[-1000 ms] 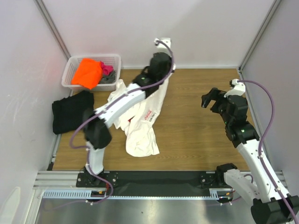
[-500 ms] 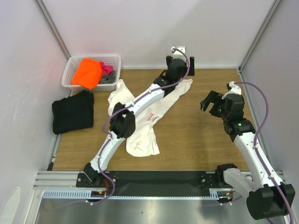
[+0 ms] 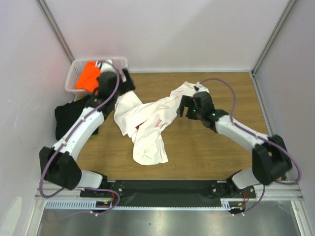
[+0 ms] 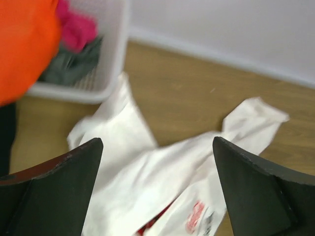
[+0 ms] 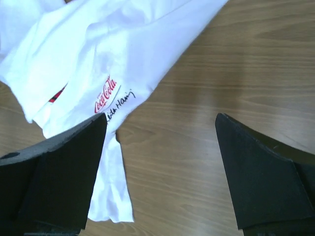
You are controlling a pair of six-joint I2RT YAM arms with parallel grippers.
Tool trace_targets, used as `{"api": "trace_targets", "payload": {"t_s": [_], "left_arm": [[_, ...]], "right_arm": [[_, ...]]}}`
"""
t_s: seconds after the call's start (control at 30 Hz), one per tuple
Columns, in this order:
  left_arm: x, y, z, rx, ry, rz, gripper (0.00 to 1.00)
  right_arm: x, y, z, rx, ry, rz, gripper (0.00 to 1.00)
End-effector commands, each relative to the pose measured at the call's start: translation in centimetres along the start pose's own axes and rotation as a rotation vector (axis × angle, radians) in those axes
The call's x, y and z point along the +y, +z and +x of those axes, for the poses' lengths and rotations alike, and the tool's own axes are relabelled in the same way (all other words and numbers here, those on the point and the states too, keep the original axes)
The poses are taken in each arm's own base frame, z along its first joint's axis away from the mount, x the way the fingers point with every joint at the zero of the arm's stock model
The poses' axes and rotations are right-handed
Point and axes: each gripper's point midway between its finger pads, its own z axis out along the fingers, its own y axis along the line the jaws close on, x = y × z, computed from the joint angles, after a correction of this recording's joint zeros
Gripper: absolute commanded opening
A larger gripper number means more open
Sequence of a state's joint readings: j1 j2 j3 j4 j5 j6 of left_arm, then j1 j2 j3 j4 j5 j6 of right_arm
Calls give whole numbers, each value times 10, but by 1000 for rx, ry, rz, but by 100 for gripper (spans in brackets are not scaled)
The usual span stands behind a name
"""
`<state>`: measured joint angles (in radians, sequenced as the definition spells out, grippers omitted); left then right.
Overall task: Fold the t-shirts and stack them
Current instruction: Flatten the tshirt out
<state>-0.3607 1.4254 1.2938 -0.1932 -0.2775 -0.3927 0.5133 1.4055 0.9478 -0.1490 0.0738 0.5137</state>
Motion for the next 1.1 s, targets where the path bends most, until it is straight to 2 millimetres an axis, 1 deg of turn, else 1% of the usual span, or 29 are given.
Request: {"api": "trace_targets", "payload": {"t_s": [0.0,0.03,0.07,0.1,0.13,0.17,0.2,0.23,0.27,0.3,0.33,0.37,0.4,0.47,0.5,0.53,0.6,0.63,0.77,0.8,0.83,0.87,0.9,0.93,0.97,1.03,1.07], "left_arm": [[47,-16,95,211,-115,-65,100],[67,-22,121,247,-154,-101,100],[75,-26,129,250,-176,-115,100],[82,-32,129,233,-204,-116,100],[91,-36,149,255,-240,-134,100],[95,-39,157,263,-262,-139,99],[97,-42,161,256,-283,-137,98],[106,-44,175,268,-317,-156,97],[109,-45,180,273,-334,-163,97],[112,-47,185,275,-343,-176,97],[117,-50,194,279,-361,-197,97],[120,-51,198,278,-366,-207,98],[123,-52,200,272,-371,-217,98],[125,-51,205,249,-398,-206,98],[119,-49,205,241,-416,-168,98],[116,-46,204,214,-441,-139,98],[113,-43,208,228,-465,-123,96],[109,-42,210,239,-476,-108,96],[110,-41,226,275,-496,-111,96],[107,-39,224,259,-500,-88,96],[108,-41,231,271,-506,-84,94],[105,-42,233,279,-513,-69,91],[105,-40,233,270,-516,-63,86],[106,-40,236,277,-518,-68,83],[106,-40,235,277,-519,-70,83],[108,-38,238,286,-507,-82,82],[108,-38,238,286,-507,-82,79]], "right_arm": [[46,23,-40,-128,-12,8,97],[56,40,-19,-80,-50,19,97],[66,45,-14,-73,-67,14,96],[82,49,-22,-94,-71,-3,95],[97,52,-13,-79,-92,-29,93],[103,65,-3,-57,-101,-35,92],[112,69,1,-47,-104,-54,90],[125,70,-4,-54,-101,-79,89],[133,74,5,-39,-114,-88,88],[134,84,15,-17,-128,-79,85],[137,88,19,-8,-136,-79,85],[144,89,20,0,-143,-84,84],[142,99,30,25,-152,-72,81],[146,105,32,37,-153,-76,78],[145,111,39,57,-154,-75,76],[146,113,40,62,-152,-74,75],[145,114,39,67,-158,-63,75],[144,113,37,62,-159,-57,75],[135,107,27,48,-158,-35,75],[131,106,25,48,-158,-28,75],[127,105,21,44,-153,-23,75],[126,102,17,35,-148,-25,75],[125,100,15,32,-142,-22,75],[120,100,18,39,-144,-18,75],[121,98,14,33,-137,-26,76],[121,98,17,41,-134,-29,75],[123,98,19,48,-132,-39,75]]}}
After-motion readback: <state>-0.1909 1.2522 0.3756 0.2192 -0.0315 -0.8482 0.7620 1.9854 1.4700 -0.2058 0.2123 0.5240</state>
